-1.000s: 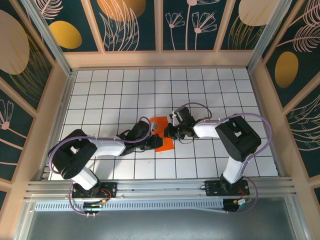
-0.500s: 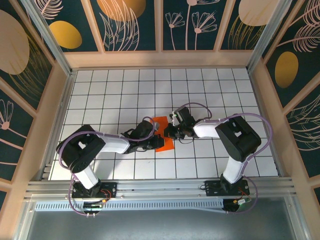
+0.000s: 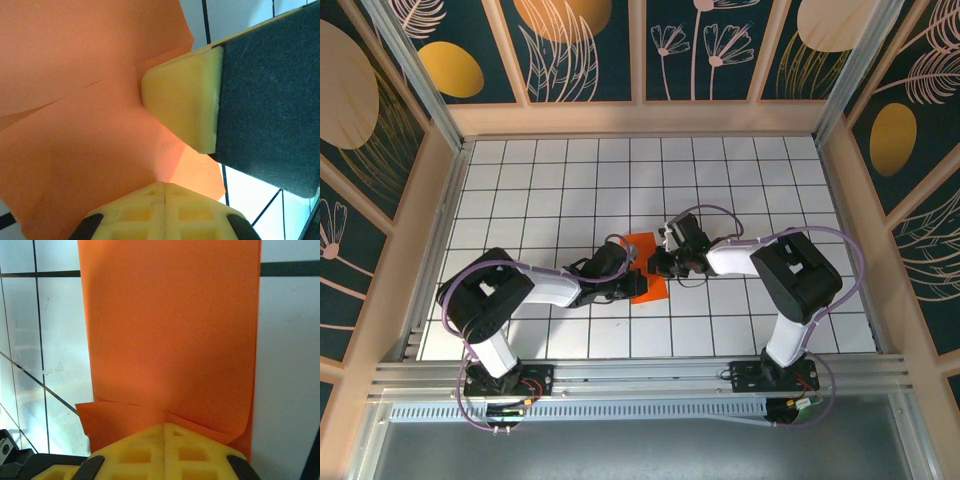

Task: Fold a paper plane with a square sheet of paper (fold left side to right side)
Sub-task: Fold the triangle a second time at the center of the table.

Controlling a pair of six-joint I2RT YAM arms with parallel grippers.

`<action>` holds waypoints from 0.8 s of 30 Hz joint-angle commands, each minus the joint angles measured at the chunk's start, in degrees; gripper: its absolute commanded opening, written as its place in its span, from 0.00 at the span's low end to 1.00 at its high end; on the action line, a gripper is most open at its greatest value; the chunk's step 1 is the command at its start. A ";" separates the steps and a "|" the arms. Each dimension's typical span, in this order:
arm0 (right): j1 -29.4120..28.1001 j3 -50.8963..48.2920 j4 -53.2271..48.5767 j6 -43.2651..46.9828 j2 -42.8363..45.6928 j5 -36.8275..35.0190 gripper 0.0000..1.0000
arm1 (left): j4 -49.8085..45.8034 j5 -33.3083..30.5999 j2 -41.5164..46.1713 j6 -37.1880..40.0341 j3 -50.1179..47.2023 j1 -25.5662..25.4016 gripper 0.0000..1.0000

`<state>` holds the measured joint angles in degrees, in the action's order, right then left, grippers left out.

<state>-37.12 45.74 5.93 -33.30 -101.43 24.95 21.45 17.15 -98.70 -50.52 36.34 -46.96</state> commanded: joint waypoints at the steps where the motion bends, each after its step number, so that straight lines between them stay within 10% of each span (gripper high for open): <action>1: -0.13 -0.38 -6.96 1.57 -2.77 -4.08 0.00 | -1.99 -1.59 -0.79 2.45 -1.05 0.28 0.00; 24: 0.96 -0.56 -7.42 2.01 -2.85 -4.39 0.00 | -6.16 -1.50 10.32 8.47 -10.79 -1.55 0.00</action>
<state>-36.95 46.04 5.45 -32.91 -101.58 25.06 19.66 16.01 -89.71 -43.09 27.73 -48.01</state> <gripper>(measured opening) 0.050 0.043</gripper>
